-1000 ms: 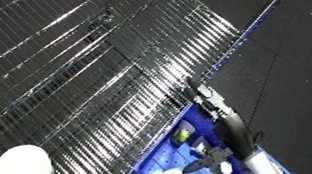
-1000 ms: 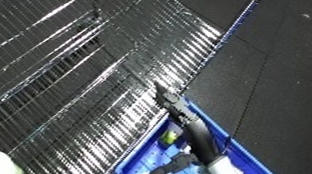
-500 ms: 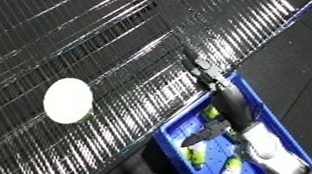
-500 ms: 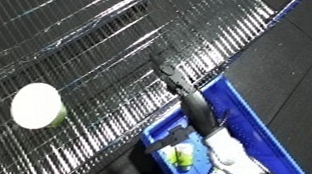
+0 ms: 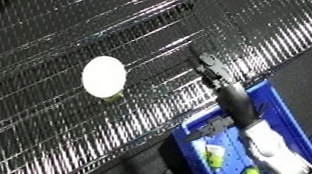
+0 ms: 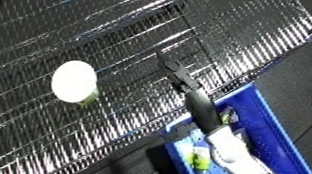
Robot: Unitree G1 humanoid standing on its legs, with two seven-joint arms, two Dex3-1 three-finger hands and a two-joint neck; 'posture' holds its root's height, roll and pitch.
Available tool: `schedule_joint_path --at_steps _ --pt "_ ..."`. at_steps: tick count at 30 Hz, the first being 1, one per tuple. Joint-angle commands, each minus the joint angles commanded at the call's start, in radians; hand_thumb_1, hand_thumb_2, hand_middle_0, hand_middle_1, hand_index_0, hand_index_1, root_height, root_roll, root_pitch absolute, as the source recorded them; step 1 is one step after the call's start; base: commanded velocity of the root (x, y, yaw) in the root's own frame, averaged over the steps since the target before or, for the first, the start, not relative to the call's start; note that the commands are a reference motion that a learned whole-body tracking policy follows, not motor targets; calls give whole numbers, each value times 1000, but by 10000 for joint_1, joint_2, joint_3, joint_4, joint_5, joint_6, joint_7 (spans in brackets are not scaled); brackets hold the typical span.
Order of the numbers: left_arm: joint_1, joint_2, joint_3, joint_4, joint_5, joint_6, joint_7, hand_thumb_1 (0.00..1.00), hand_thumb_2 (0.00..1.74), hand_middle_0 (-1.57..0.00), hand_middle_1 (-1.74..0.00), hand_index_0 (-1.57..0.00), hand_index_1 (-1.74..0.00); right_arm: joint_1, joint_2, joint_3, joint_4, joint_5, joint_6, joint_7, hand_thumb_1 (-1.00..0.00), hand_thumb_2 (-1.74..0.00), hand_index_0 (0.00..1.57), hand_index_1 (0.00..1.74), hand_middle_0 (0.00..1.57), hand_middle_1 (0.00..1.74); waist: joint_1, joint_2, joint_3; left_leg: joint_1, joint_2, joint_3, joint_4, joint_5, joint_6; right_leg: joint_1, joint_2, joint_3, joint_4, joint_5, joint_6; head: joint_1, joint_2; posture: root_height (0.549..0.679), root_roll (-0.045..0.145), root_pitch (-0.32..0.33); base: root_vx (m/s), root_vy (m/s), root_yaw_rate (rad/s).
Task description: Pick up the object and place it into the box
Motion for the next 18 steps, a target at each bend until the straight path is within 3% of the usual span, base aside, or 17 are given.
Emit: schedule_joint_path --at_steps 10,18 --pt "-112 66 -173 -168 -134 23 346 1000 1740 -1570 -1740 -1570 -1740 -1007 -43 200 412 438 303 -71 0 0 0 0 0 0 218 127 172 -473 -109 -3 574 -76 29 -527 -58 -127 609 -107 -54 236 781 598 63 -28 47 11 95" --pt "-253 181 -292 -283 -283 -72 561 1000 1740 -1570 -1740 -1570 -1740 -1874 -102 452 728 584 555 -316 0 0 0 0 0 0 348 241 194 -955 -190 -9 941 -129 50 -1025 -77 -194 983 -183 -88 440 1126 590 63 -14 7 15 74"
